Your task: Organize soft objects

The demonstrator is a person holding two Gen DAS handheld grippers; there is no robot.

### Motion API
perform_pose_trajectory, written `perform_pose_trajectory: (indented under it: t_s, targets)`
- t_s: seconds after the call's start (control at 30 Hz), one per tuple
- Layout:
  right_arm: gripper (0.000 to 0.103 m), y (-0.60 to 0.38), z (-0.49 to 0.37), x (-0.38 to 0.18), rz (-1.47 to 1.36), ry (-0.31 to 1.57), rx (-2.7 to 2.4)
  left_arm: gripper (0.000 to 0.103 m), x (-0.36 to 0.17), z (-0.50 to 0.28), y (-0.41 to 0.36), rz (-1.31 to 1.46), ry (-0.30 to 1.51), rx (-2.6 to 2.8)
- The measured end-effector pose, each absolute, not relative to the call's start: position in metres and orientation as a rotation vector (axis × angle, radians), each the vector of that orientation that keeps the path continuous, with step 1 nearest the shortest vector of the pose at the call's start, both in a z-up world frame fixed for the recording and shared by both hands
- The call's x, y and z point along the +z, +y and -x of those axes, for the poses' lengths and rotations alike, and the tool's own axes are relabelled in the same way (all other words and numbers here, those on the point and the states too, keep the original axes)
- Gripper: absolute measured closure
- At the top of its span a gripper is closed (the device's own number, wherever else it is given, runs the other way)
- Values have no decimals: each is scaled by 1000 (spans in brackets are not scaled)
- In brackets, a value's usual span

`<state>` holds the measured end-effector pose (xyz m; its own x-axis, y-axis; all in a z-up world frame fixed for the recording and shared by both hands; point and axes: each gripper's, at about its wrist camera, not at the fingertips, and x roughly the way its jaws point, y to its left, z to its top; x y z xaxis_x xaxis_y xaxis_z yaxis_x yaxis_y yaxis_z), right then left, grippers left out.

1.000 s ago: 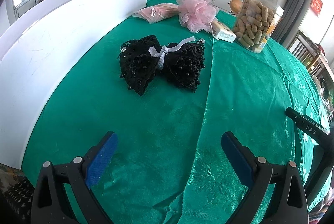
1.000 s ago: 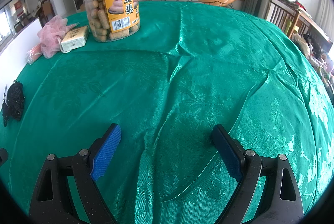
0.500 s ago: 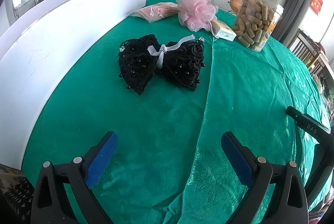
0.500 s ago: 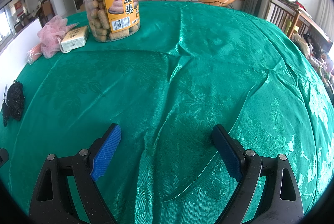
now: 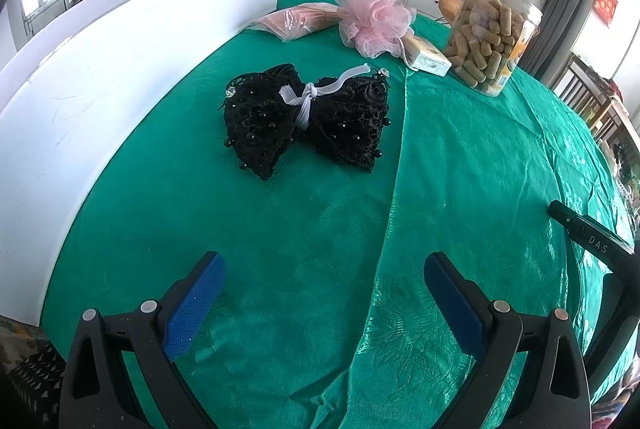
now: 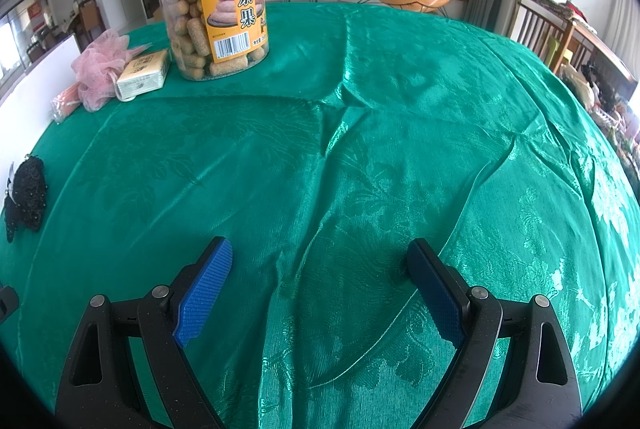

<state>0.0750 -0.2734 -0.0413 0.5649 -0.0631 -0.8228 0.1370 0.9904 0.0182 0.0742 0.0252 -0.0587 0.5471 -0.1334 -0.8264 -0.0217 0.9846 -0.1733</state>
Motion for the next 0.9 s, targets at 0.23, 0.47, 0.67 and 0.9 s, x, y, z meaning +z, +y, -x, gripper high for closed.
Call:
perform_pose_trajectory:
  t_s: [0.23,0.47,0.67,0.9]
  targets:
    - [12,-273,-76,-41,-83,964,-118,4,-59,-75,25,169,993,-67]
    - [12,-273,-75,-41,-83,964,-118,4,-59,-75,26,170,992,-68]
    - [12,-273,-76,-41,-83,964,-118,4,-56,-75,29,178,971,-67]
    - [12,-273,-76,-41,-83,964,-118,4,-47,-68,35,202,923,-66]
